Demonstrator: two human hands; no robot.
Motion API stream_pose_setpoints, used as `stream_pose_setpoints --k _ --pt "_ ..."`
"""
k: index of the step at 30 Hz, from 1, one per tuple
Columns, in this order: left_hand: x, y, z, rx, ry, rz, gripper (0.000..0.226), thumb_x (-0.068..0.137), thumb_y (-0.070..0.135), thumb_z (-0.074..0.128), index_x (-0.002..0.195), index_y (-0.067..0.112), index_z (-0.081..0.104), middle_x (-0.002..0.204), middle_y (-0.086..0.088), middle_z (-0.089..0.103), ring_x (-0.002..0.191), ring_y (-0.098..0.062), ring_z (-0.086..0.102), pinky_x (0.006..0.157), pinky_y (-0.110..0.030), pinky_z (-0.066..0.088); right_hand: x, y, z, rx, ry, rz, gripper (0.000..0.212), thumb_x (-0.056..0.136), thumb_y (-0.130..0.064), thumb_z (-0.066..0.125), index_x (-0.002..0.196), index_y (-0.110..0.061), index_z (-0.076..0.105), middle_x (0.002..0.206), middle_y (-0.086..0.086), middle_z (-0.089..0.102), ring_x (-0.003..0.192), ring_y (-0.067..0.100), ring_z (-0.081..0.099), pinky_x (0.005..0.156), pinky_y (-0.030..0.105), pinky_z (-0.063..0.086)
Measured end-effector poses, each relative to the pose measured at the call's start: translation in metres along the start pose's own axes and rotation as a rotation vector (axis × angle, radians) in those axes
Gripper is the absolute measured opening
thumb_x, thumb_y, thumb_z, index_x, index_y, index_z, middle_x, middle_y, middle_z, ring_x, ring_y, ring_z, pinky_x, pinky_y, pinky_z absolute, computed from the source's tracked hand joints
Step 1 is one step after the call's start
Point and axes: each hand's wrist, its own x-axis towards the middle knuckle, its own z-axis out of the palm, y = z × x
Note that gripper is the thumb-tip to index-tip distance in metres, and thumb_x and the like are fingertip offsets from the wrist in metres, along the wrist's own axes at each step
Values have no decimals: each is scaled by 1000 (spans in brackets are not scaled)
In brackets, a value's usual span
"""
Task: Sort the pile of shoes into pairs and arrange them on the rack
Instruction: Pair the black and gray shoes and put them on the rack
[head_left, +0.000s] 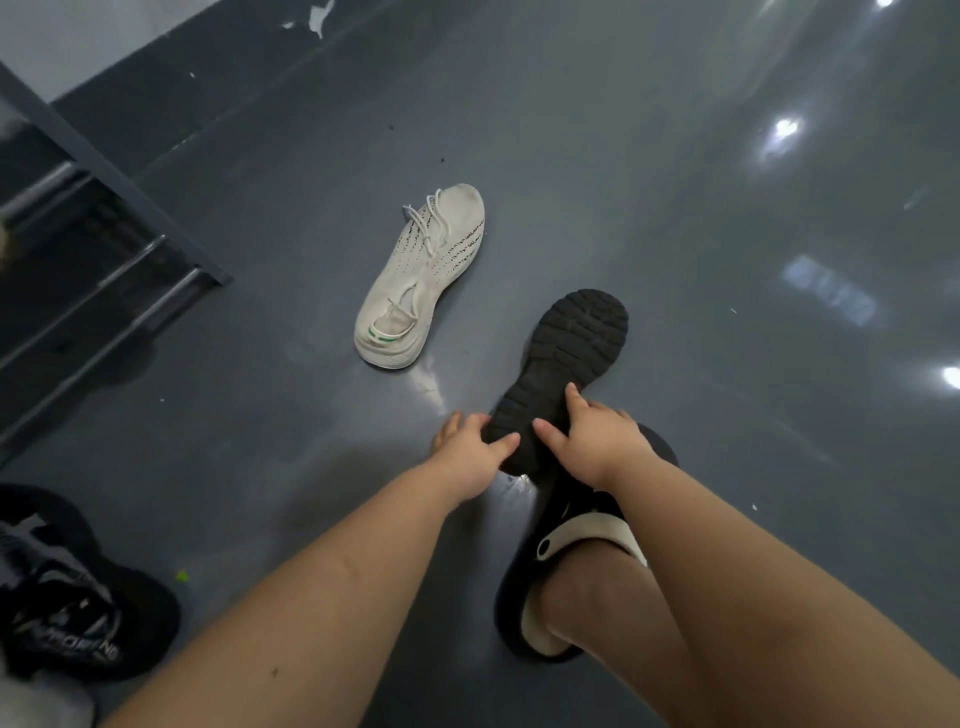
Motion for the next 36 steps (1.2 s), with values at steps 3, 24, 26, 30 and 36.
stream_pose_setpoints --k 3,24,26,30,36 --pt "-8 2 -15 -394 101 -23 41 90 22 59 123 7 42 125 -13 53 97 -16 53 84 -24 43 -3 -17 2 168 -13 -26 74 95 -53 32 151 -12 5 150 13 36 137 28 34 112 39 27" --pt "-157 -181 -115 -823 208 -256 43 92 8 53 133 8 39 132 -17 51 116 -31 53 85 -37 47 -96 -224 108 582 -275 -123 73 96 -33 48 151 -7 7 154 10 29 139 24 32 113 28 26" --pt "-169 -192 -121 -850 234 -240 43 91 9 55 132 8 41 130 -16 52 109 -27 55 86 -38 47 -104 -239 111 562 -277 -146 71 97 -32 47 150 -5 9 154 11 27 140 25 30 115 30 25" --pt "-184 -207 -130 -877 283 -200 43 90 10 57 130 7 42 124 -15 56 99 -22 56 71 -29 51 -114 -259 112 485 -253 -150 65 97 -37 43 148 -3 20 151 13 34 138 27 33 113 32 27" --pt "-200 -216 -132 -612 383 -103 51 81 18 70 126 10 47 120 -12 62 108 -26 60 97 -39 46 -127 -283 102 570 -244 18 65 93 -53 42 137 -5 40 137 14 48 122 31 49 101 43 43"
